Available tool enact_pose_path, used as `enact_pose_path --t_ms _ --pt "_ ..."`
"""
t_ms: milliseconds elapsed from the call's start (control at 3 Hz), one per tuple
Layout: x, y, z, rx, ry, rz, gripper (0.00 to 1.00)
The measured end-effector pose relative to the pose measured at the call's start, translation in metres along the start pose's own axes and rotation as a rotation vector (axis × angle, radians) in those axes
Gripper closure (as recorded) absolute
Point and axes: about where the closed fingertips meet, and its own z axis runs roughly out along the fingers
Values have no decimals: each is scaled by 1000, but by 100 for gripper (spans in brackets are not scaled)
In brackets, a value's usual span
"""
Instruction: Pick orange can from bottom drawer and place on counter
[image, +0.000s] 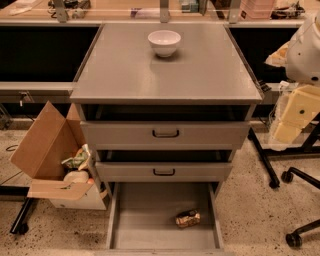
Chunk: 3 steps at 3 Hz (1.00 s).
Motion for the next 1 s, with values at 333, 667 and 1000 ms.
enact_pose_path --t_ms 333,667,1000 --pt "-1 0 0 1 -1 -3 0" --pt "-7 11 34 -34 -14 -76 0" --pt "-10 37 98 -125 -48 -164 0"
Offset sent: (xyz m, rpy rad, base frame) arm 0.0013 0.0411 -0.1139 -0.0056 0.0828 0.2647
